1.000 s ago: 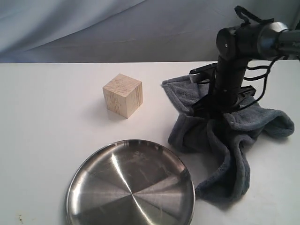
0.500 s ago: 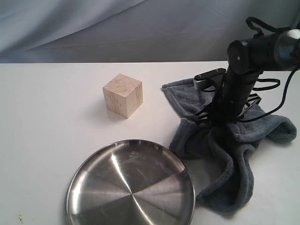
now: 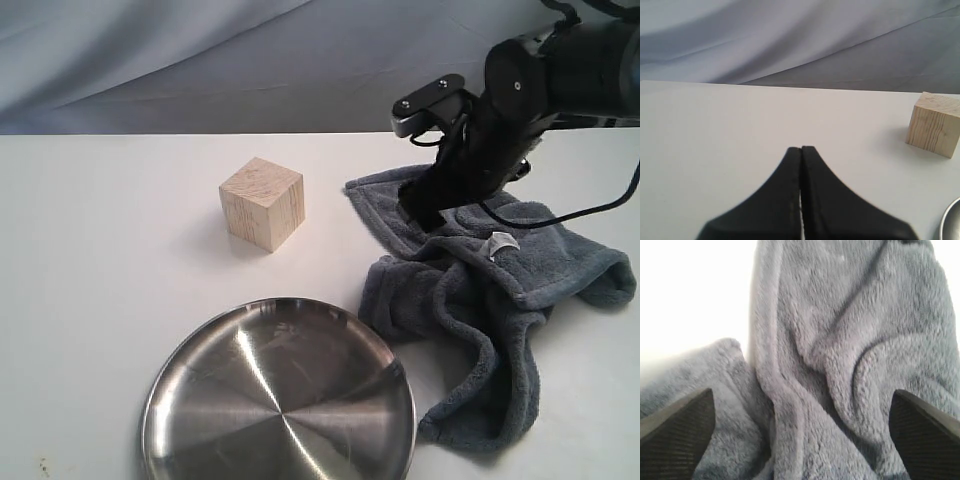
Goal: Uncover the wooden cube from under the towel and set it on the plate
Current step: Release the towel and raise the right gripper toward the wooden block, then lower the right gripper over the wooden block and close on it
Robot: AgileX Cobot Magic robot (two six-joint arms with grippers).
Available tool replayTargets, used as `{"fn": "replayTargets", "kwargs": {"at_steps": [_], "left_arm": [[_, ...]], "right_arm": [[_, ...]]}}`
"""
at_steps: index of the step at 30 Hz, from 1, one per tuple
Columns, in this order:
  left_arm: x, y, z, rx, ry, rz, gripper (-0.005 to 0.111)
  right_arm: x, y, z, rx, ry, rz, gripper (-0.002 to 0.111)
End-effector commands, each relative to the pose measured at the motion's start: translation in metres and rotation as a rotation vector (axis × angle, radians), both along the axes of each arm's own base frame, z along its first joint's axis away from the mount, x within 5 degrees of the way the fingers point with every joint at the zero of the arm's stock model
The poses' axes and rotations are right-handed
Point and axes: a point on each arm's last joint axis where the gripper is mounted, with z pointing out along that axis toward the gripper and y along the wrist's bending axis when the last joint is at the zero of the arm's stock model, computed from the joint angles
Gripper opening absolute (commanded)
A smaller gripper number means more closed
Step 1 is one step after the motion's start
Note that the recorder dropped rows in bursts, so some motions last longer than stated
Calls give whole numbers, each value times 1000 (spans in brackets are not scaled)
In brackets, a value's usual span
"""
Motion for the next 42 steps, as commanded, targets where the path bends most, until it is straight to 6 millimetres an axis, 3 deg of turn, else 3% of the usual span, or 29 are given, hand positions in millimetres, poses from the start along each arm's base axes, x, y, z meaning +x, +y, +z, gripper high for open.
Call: {"fn": "replayTargets", "kwargs": {"at_steps": [1,10,18,23,28,31,36,42], "left_arm": [[0,0,-1,-7,-1,0,0],[0,0,-1,-7,-1,0,0],[0,0,-1,-7,-1,0,0],[0,0,-1,-7,-1,0,0],[0,0,-1,-7,-1,0,0],[0,0,-1,-7,-1,0,0],[0,0,-1,-7,-1,0,0],[0,0,-1,-7,-1,0,0]], "right_arm": [[-1,23,13,30,-137,131,91],[-4,71,13,41,-322,391,105],[33,103,20,288,-430,257,105],[55,123,23,372,-379,251,105],[61,145,12,386,-171,501,105],[64,147,5,381,-84,614,105],[81,139,-4,386,-87,595,105],[83,139,-18,373,-65,605,105]]}}
